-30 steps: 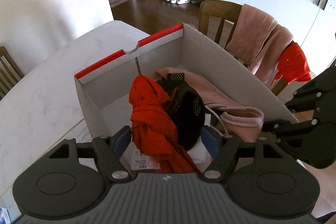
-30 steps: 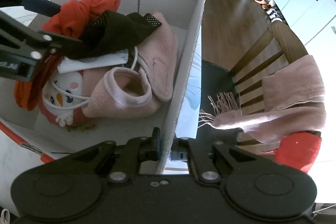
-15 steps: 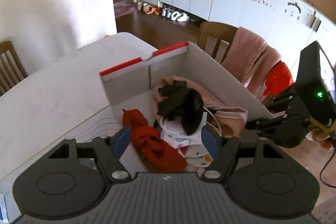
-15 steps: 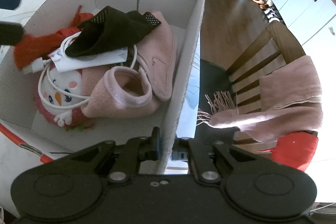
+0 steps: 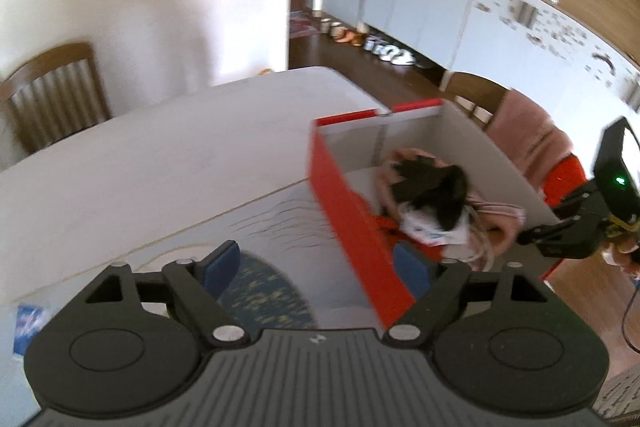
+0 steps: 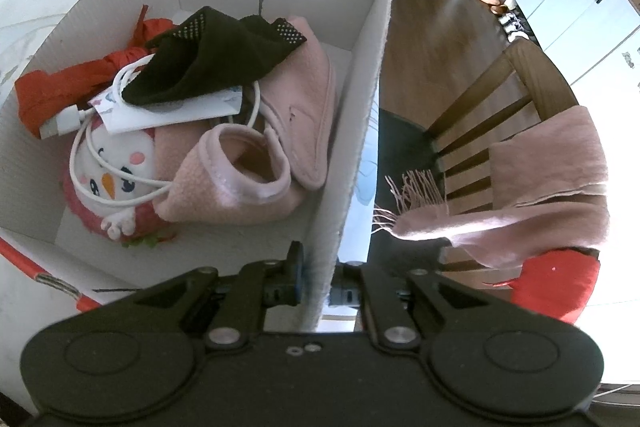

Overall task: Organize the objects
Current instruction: 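Move the open left gripper back over the blue card box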

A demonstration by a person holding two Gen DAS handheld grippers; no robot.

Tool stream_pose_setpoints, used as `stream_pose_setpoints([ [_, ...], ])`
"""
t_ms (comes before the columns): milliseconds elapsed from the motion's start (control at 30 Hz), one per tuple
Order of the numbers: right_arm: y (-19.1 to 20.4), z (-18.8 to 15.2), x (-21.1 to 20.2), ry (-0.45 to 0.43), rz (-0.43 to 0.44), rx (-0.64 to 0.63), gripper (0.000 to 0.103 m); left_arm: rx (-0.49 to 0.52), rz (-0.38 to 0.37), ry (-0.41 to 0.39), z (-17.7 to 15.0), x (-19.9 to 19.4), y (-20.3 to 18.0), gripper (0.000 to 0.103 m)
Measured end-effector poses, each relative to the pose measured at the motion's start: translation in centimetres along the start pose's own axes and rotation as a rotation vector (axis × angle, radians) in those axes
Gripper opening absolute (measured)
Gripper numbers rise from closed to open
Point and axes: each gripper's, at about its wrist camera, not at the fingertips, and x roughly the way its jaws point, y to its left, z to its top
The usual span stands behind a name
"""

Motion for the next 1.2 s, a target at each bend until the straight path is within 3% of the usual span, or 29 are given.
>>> stream_pose_setpoints([
  [233, 0.1, 0.1, 0.0, 0.012, -0.002, 0.006, 0.009, -0.109, 0.118, 0.009, -2.4, -0.7, 6.8, 0.088],
  [333, 0.0, 0.2, 0.2, 0.02, -0.005, 0.007, 0.01, -0.154, 0.174, 0.022, -3.4, -0.7, 10.3, 0.1],
  [500, 0.0, 0.3, 0.4, 0.031, -0.016, 0.009, 0.01, -0.209, 0.302, 0.056, -5.3, 0.1, 15.1, 0.101],
  [667, 0.1, 0.4, 0.5, 0.045, -0.027, 0.017, 0.011, -0.196, 0.385, 0.079, -7.1, 1.0, 19.0, 0.103],
  [867, 0.2, 0.6, 0.8, 0.058, -0.044, 0.019, 0.012, -0.216, 0.425, 0.122, -8.8, 2.3, 23.3, 0.103],
  [967, 0.3, 0.6, 0.9, 0.067, -0.056, 0.019, 0.012, -0.252, 0.368, 0.162, -9.5, 3.3, 25.2, 0.103],
  [1200, 0.6, 0.8, 0.9, 0.087, -0.079, 0.023, 0.013, -0.265, 0.407, 0.244, -11.5, 6.1, 28.0, 0.103],
])
